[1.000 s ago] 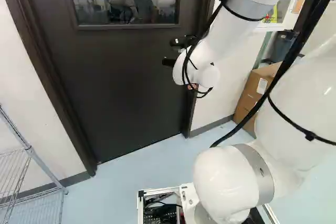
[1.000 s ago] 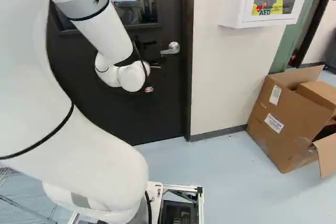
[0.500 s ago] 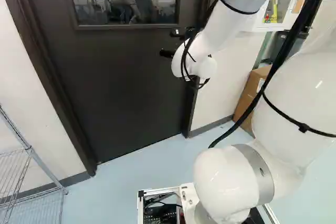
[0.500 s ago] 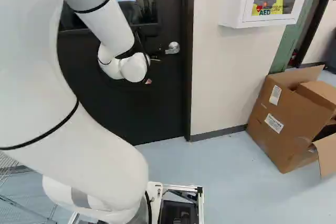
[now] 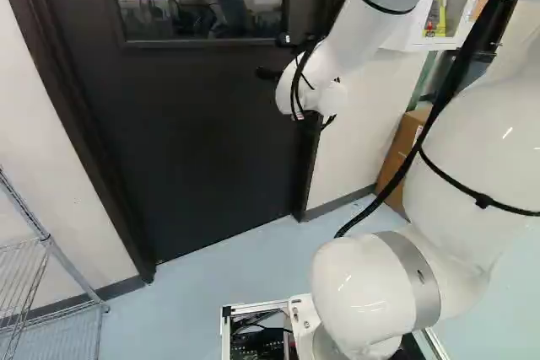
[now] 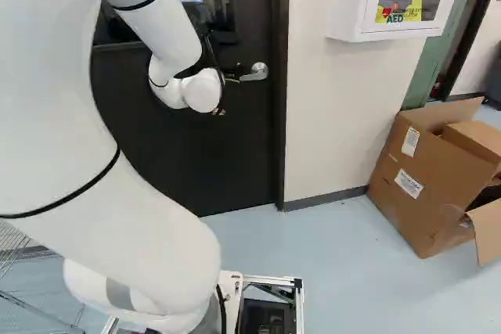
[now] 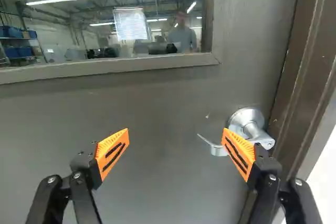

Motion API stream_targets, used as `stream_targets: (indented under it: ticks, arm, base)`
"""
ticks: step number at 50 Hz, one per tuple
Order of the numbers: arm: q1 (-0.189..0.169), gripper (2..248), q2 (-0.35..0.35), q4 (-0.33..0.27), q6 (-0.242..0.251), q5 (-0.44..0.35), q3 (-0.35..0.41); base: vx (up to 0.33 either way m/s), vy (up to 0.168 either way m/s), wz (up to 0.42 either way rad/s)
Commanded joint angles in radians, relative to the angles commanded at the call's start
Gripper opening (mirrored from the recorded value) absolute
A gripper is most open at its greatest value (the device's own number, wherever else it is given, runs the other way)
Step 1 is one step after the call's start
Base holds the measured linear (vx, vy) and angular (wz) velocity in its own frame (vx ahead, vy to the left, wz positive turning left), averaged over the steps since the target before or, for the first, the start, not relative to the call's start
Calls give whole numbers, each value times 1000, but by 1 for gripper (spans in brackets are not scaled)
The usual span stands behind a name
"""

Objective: Open the door and move inside

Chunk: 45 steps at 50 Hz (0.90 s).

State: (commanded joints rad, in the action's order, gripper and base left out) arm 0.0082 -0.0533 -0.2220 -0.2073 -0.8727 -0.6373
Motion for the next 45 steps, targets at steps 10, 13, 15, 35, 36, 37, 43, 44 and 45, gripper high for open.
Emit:
stream_targets:
  ticks: [10,13,15,35,36,37,43,44,45]
  arm:
    - [-9,247,6,-20,0,0,-21]
    - [-10,247,13,-22,0,0,-29]
    - [-11,247,18,-22,0,0,-35]
    - [-31,247,86,-23,0,0,-104]
    - [-33,247,90,-23,0,0,-107]
    - [-34,247,93,-23,0,0,-110]
    - [-40,247,108,-27,0,1,-126]
    - [-41,247,110,-29,0,1,-128]
    - [-41,247,113,-31,0,1,-131]
  base:
    - [0,0,0]
    - [0,0,0]
    - [0,0,0]
    - [0,0,0]
    - [0,0,0]
    - [0,0,0]
    - [0,0,0]
    - [0,0,0]
    - [0,0,0]
